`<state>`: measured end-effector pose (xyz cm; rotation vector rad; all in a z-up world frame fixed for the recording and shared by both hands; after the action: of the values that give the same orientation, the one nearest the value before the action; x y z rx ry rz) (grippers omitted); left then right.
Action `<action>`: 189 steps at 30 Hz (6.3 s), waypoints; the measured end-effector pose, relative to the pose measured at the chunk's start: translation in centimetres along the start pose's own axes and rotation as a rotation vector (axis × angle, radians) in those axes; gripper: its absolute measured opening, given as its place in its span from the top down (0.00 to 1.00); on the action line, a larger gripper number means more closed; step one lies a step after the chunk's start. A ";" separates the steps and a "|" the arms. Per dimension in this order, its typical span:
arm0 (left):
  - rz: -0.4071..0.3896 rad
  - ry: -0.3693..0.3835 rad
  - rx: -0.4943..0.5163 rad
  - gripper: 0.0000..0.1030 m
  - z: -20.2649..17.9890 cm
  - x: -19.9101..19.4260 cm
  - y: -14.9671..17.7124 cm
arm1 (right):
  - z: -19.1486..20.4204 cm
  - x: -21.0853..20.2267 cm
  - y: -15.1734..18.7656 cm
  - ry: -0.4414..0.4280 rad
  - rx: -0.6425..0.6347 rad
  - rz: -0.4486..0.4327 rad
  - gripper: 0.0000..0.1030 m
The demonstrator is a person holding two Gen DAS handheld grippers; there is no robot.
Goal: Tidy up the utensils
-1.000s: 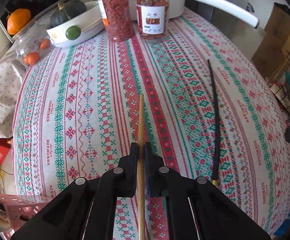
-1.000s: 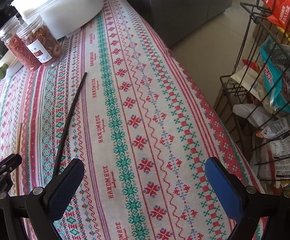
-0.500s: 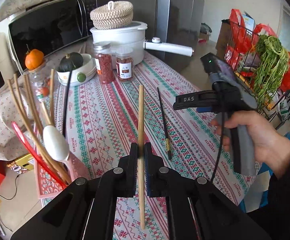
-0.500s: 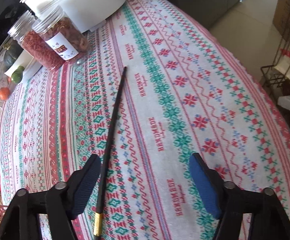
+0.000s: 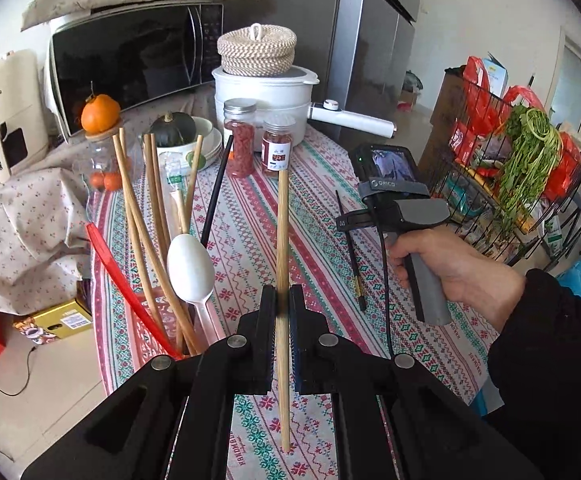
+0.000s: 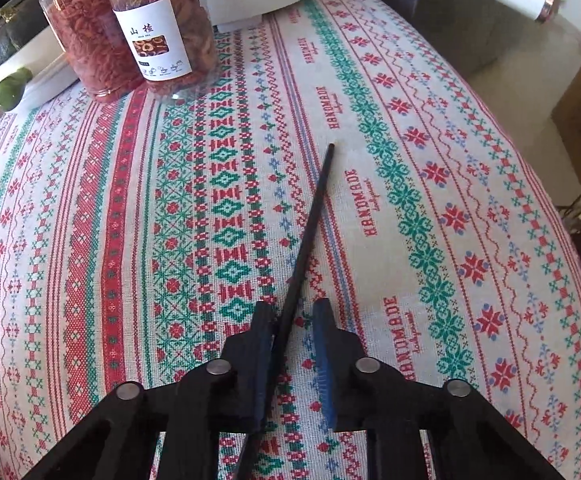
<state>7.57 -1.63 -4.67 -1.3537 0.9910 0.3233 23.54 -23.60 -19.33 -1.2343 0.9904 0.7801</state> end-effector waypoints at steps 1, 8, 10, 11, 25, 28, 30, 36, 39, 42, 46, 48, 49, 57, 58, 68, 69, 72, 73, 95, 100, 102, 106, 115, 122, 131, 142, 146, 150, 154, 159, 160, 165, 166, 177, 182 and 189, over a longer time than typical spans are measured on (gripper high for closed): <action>-0.005 0.005 -0.006 0.94 0.2 -0.2 0.0 | 0.0 0.0 0.0 -0.010 0.006 0.001 0.91; -0.062 0.017 -0.034 0.94 1.4 -2.6 0.0 | -0.8 -4.0 0.6 -0.137 0.074 -0.054 0.95; -0.092 0.018 -0.040 0.94 1.5 -3.5 -0.2 | -0.2 -6.5 0.7 -0.167 0.054 -0.112 0.95; -0.108 0.018 -0.044 0.94 1.6 -4.0 -0.4 | -0.1 -7.7 0.8 -0.187 0.045 -0.140 0.95; -0.371 -0.032 -0.107 0.94 3.7 -10.9 -2.7 | 3.6 -20.7 5.0 -0.362 -0.117 -0.405 0.95; -0.446 -0.081 -0.126 0.94 4.7 -12.1 -3.2 | 4.0 -22.1 5.2 -0.396 -0.126 -0.413 0.95; -0.483 -0.117 -0.132 0.94 5.4 -12.3 -3.4 | 4.3 -22.7 5.3 -0.421 -0.133 -0.415 0.95; -0.514 -0.178 -0.106 0.94 6.5 -10.4 -3.3 | 5.6 -23.8 5.7 -0.459 -0.167 -0.405 0.95; -0.482 -0.204 -0.090 0.94 7.1 -8.5 -3.2 | 6.2 -24.1 5.9 -0.469 -0.187 -0.401 0.95; -0.430 -0.201 -0.116 0.94 8.1 -6.5 -3.0 | 6.5 -24.4 6.2 -0.474 -0.200 -0.400 0.95; -0.367 -0.199 -0.131 0.94 9.0 -4.2 -2.5 | 6.8 -25.2 6.6 -0.482 -0.221 -0.399 0.95; -0.331 -0.194 -0.127 0.93 9.2 -3.2 -2.2 | 7.0 -25.7 6.7 -0.489 -0.233 -0.397 0.95; -0.310 -0.198 -0.128 0.93 9.3 -2.8 -2.1 | 7.1 -26.0 6.8 -0.494 -0.237 -0.395 0.95; -0.217 -0.186 -0.169 0.58 9.4 -3.1 -0.8 | 9.4 -28.4 7.6 -0.581 -0.286 -0.410 0.95; -0.213 -0.185 -0.174 0.54 9.5 -3.4 -0.5 | 9.9 -28.5 7.7 -0.588 -0.295 -0.408 0.95; -0.139 -0.165 -0.214 0.34 10.9 -4.3 2.4 | 14.5 -26.5 8.2 -0.591 -0.358 -0.358 0.95; -0.133 -0.166 -0.210 0.34 11.0 -4.3 2.6 | 14.9 -26.0 8.2 -0.586 -0.361 -0.347 0.94; -0.113 -0.165 -0.203 0.32 11.1 -4.2 3.1 | 15.8 -24.4 8.1 -0.571 -0.364 -0.307 0.93; -0.105 -0.165 -0.201 0.32 11.2 -4.1 3.2 | 15.9 -24.0 8.1 -0.571 -0.359 -0.298 0.90; -0.105 -0.332 -0.189 0.00 4.3 -7.3 3.2 | 6.8 -26.1 11.3 -0.251 -0.223 -0.408 0.00; -0.125 -0.353 -0.176 0.00 2.6 -8.8 3.9 | 5.1 -27.6 13.8 -0.159 -0.212 -0.466 0.00; -0.132 -0.358 -0.176 0.00 2.0 -9.3 4.2 | 4.5 -28.0 14.7 -0.149 -0.197 -0.488 0.00; -0.124 -0.356 -0.184 0.00 1.4 -9.5 4.9 | 4.1 -28.1 15.7 -0.134 -0.175 -0.532 0.00; -0.095 -0.357 -0.212 0.00 1.5 -8.3 5.7 | 4.9 -25.5 15.7 -0.072 -0.178 -0.474 0.00; -0.087 -0.347 -0.199 0.00 1.1 -7.9 5.8 | 4.8 -25.3 15.7 -0.059 -0.161 -0.471 0.00; -0.084 -0.330 -0.197 0.00 0.9 -7.9 5.9 | 4.9 -24.9 15.8 -0.062 -0.162 -0.452 0.00; -0.084 -0.319 -0.201 0.00 0.8 -8.0 6.0 | 5.2 -24.8 15.9 -0.072 -0.160 -0.444 0.00; -0.083 -0.313 -0.206 0.00 0.8 -7.9 6.1 | 5.2 -24.7 15.9 -0.073 -0.151 -0.441 0.00; -0.083 -0.311 -0.207 0.00 0.9 -7.9 6.2 | 5.1 -24.6 15.8 -0.071 -0.146 -0.436 0.00; -0.084 -0.312 -0.207 0.00 0.9 -7.9 6.2 | 5.0 -24.6 15.8 -0.070 -0.146 -0.435 0.00; -0.082 -0.311 -0.207 0.00 0.9 -7.9 6.2 | 5.0 -24.5 15.8 -0.071 -0.146 -0.431 0.00; -0.081 -0.309 -0.207 0.00 0.9 -7.9 6.2 | 5.0 -24.5 15.8 -0.071 -0.146 -0.431 0.00; -0.079 -0.304 -0.206 0.00 0.8 -7.8 6.2 | 5.0 -24.5 15.8 -0.072 -0.143 -0.429 0.00; -0.080 -0.303 -0.206 0.00 0.7 -7.8 6.2 | 4.9 -24.5 15.8 -0.073 -0.143 -0.429 0.00; -0.079 -0.301 -0.207 0.00 0.6 -7.8 6.1 | 4.9 -24.3 15.8 -0.072 -0.143 -0.423 0.00; -0.079 -0.299 -0.207 0.00 0.5 -7.7 6.1 | 4.9 -24.3 15.9 -0.071 -0.144 -0.421 0.00; -0.077 -0.295 -0.206 0.00 0.2 -7.6 6.1 | 4.9 -24.1 15.9 -0.073 -0.144 -0.414 0.00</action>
<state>-1.04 2.60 -3.02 -1.4758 0.6718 0.5618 0.65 -15.03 -3.23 -1.4642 0.5970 0.5712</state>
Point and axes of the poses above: each gripper's, at about its wrist camera, not at the fingertips, and x roughly the way its jaws point, z to its left, y to its underside, the point moved 3 cm from there along x, roughly the way its jaws point, and after that the axes turned 3 degrees about z, right-handed, at the moved point
